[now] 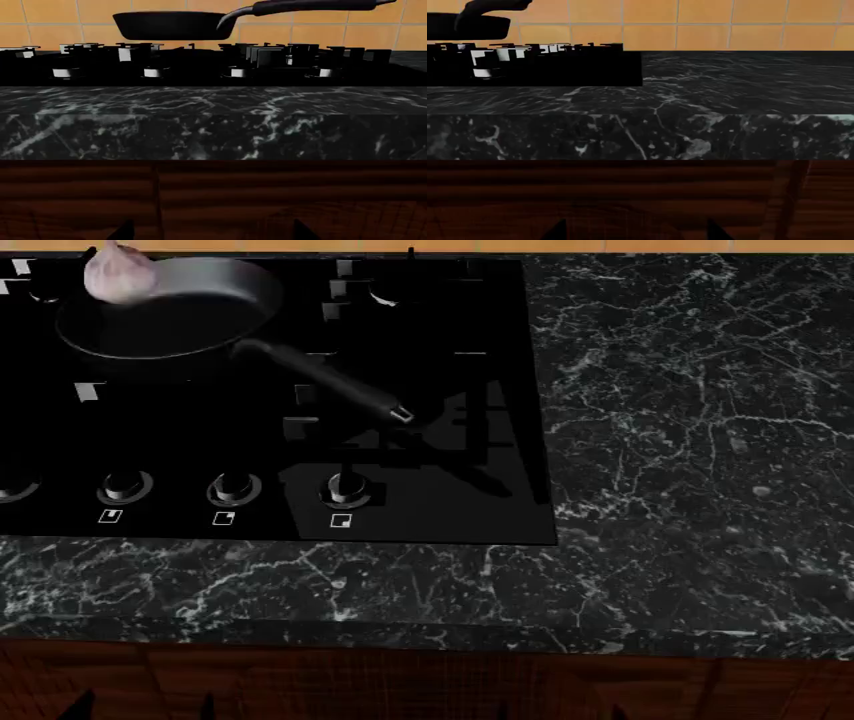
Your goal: Pick up the pan and dump the vegetables in it onto the plate. Then return the pan to the stove.
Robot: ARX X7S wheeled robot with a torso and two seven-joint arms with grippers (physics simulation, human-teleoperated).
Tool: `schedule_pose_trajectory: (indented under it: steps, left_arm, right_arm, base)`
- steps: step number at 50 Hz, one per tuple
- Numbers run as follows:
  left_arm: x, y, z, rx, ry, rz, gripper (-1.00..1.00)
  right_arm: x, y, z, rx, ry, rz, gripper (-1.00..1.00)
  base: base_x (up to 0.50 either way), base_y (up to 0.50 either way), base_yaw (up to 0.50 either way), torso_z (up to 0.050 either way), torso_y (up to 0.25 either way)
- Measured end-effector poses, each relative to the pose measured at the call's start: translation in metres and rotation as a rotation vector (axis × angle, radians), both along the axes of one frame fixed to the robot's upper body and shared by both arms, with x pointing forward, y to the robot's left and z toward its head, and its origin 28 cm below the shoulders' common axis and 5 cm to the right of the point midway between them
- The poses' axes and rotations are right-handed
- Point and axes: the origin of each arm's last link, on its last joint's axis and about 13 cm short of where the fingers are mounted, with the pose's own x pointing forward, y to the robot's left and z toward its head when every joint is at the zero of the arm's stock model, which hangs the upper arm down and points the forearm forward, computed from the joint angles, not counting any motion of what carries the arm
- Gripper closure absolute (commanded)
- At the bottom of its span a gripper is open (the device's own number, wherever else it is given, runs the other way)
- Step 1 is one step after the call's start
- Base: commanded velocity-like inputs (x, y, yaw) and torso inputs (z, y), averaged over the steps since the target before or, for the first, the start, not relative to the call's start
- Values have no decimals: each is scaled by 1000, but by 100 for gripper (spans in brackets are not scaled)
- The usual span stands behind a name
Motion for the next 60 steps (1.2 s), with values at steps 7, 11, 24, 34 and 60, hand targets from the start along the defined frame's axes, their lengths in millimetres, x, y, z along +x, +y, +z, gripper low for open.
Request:
schedule_pose_trajectory:
  steps: [7,11,24,34,60]
  left_arm:
    - [-2,1,0,-5,3,6,-100]
    - [-3,1,0,-8,6,2,-100]
    - [-8,3,8,31,-19,-8,-100]
    - [-15,7,37,82,-56,-43,-100]
    - [-14,27,126,222,-154,-79,-100]
  right_arm:
    - [-2,-1,-1,-3,9,-11,-100]
    - [-2,0,-2,-12,8,-7,-100]
    - [-4,2,2,-22,7,12,-100]
    - [-5,-4,19,-42,7,29,-100]
    - [2,-41,112,-183,-69,51,-100]
  base:
    - [0,0,0,0,0]
    - [0,0,0,0,0]
    - [0,0,0,27,23]
    - [0,0,0,50,60]
    - [0,0,0,50,62]
